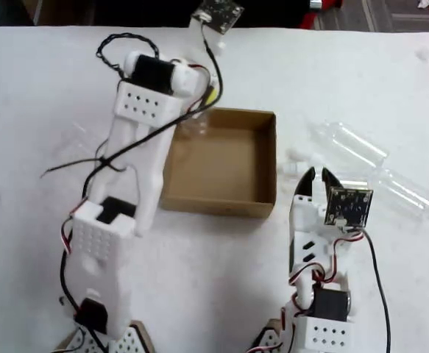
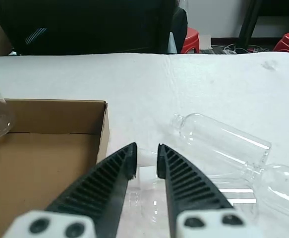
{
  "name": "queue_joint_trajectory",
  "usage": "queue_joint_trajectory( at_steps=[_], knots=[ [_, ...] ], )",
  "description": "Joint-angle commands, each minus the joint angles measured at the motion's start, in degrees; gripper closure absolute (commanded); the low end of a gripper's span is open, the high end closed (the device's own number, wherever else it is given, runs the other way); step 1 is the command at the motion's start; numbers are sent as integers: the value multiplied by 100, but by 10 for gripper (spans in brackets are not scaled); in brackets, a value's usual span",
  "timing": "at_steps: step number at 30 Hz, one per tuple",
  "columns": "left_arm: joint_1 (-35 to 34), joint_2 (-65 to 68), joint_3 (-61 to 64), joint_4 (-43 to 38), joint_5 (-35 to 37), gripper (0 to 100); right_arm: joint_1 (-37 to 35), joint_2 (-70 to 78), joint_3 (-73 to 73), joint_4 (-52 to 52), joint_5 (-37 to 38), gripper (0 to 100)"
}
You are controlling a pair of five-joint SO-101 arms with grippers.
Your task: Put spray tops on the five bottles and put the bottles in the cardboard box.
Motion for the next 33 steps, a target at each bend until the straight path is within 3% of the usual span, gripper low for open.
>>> queue_joint_trajectory(
  at_steps=[1,22,27,33],
  knots=[
    [-224,57,-264,-255,-79,939,-13,-22,35,-13,97,939],
    [-593,813,-273,-536,-70,937,-13,-22,35,-22,97,939],
    [-602,796,-264,-519,-35,840,-13,-22,35,-31,97,939],
    [-602,796,-264,-519,-26,847,-13,-22,35,-31,97,939]
  ],
)
